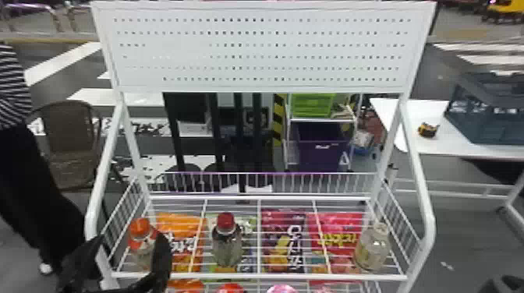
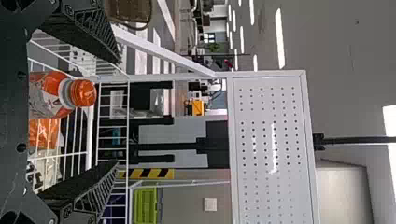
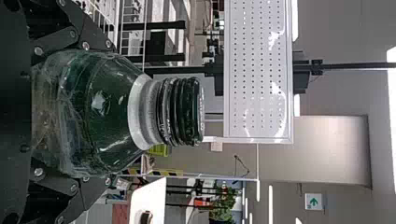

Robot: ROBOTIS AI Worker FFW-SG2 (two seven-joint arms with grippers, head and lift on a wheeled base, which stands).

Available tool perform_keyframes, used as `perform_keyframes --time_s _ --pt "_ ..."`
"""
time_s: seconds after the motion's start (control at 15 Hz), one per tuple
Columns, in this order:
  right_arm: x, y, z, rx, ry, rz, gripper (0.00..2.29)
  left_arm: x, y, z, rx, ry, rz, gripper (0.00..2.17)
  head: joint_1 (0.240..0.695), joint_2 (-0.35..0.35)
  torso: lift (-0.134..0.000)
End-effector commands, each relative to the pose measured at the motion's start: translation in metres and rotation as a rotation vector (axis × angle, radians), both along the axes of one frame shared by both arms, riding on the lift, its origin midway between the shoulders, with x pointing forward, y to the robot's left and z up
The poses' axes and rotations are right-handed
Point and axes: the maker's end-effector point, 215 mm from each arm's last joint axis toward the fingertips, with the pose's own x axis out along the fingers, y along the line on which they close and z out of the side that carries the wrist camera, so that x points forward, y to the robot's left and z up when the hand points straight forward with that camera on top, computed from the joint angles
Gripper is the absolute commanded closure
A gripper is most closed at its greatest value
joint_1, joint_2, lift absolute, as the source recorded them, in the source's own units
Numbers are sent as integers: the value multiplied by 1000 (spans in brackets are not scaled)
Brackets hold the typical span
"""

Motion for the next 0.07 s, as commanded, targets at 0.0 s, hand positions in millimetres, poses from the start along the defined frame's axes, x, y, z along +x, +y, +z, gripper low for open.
perform_keyframes --time_s 0.0 --pt "-2 0 1 -2 -4 -1 572 0 -1 5 -6 -7 0 134 499 0 0"
